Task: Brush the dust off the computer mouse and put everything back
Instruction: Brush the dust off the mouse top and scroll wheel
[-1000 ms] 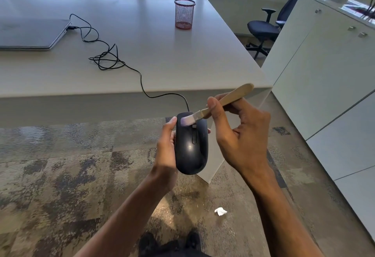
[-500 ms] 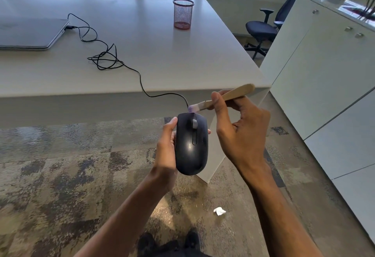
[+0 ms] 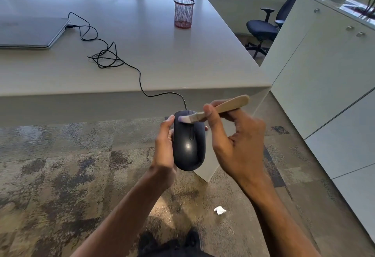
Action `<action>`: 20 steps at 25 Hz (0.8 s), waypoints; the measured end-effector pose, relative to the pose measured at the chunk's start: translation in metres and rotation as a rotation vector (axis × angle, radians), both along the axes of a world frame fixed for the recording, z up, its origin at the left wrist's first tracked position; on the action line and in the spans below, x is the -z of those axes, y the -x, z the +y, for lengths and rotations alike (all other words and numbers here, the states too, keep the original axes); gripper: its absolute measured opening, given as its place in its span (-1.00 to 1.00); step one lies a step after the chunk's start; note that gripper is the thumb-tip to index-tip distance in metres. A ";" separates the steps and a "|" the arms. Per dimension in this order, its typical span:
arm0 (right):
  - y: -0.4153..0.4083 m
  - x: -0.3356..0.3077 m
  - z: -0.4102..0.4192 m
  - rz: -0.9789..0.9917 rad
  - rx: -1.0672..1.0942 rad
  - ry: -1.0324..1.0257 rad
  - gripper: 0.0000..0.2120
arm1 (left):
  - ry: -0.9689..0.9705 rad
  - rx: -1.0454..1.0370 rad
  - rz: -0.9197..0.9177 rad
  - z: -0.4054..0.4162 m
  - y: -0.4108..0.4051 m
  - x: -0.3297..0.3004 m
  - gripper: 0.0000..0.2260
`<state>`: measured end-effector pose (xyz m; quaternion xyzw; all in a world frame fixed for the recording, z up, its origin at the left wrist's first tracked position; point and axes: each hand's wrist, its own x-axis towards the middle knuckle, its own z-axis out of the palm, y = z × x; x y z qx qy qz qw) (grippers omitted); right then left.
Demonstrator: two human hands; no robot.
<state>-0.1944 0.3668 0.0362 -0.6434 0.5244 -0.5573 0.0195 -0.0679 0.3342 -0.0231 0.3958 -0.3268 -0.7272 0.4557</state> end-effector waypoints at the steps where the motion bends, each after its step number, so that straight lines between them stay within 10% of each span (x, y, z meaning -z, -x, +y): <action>1: -0.001 0.002 0.004 0.014 -0.025 -0.017 -0.80 | -0.029 -0.018 -0.009 0.000 0.000 0.000 -0.54; 20: 0.041 0.006 0.027 -0.060 -0.186 -0.130 -0.80 | -0.100 0.111 0.185 -0.005 0.000 -0.012 -0.34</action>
